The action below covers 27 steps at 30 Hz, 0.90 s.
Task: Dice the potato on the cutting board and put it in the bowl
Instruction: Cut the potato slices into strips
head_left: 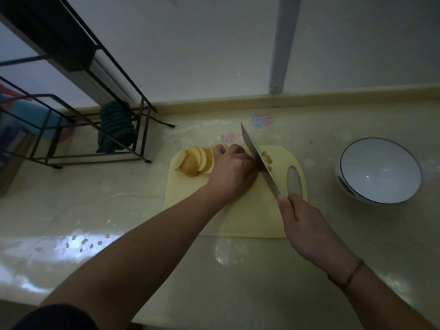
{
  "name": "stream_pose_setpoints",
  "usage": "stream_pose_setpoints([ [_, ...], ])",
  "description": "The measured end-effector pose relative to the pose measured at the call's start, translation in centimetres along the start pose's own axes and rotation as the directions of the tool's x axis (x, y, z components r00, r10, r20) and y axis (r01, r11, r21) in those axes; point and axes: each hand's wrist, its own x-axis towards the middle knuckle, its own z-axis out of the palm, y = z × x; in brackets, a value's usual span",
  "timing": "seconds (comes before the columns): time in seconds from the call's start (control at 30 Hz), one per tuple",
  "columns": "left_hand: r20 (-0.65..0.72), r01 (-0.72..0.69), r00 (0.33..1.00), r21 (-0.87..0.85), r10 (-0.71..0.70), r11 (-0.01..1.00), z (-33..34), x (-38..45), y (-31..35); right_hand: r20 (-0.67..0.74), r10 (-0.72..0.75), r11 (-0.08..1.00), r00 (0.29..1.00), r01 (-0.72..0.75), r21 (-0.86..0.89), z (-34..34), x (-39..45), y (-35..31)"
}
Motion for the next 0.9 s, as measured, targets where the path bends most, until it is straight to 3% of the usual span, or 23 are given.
stream_pose_setpoints([
  [0.2, -0.009, 0.005, 1.0, 0.045, -0.004, 0.999, -0.2, -0.2, 0.1, -0.005, 0.069, 0.984, 0.998, -0.067, 0.165, -1.1, -0.1, 1.3],
  [0.47, 0.004, 0.053, 0.999, 0.046, -0.053, 0.998, 0.2, 0.4, 0.6, -0.03, -0.019, 0.995, 0.999, 0.022, 0.096, -1.1, -0.3, 1.1],
  [0.57, -0.107, 0.055, 0.992, -0.111, -0.067, 0.992, 0.3, -0.9, 0.4, -0.067, -0.07, 0.997, 0.995, 0.071, 0.016, -1.0, -0.6, 1.5],
  [0.67, -0.326, 0.041, 0.929, -0.378, -0.174, 0.925, -0.5, -2.5, 0.1, -0.083, -0.135, 0.985, 0.987, 0.124, -0.122, -0.8, -0.4, 2.3],
  [0.77, -0.416, -0.071, 0.901, -0.417, -0.121, 0.906, -1.7, -2.2, 0.2, -0.094, -0.19, 0.944, 0.977, 0.156, -0.29, -0.9, 0.2, 3.2],
  [0.83, -0.365, -0.135, 0.931, -0.288, 0.022, 0.948, -2.4, -1.4, 0.2, -0.091, -0.224, 0.916, 0.97, 0.177, -0.361, -1.1, 0.7, 3.7],
  [0.9, -0.156, -0.136, 0.981, -0.113, 0.117, 0.984, -3.2, -0.5, 0.0, -0.075, -0.251, 0.892, 0.965, 0.201, -0.406, -1.3, 1.3, 4.4],
])
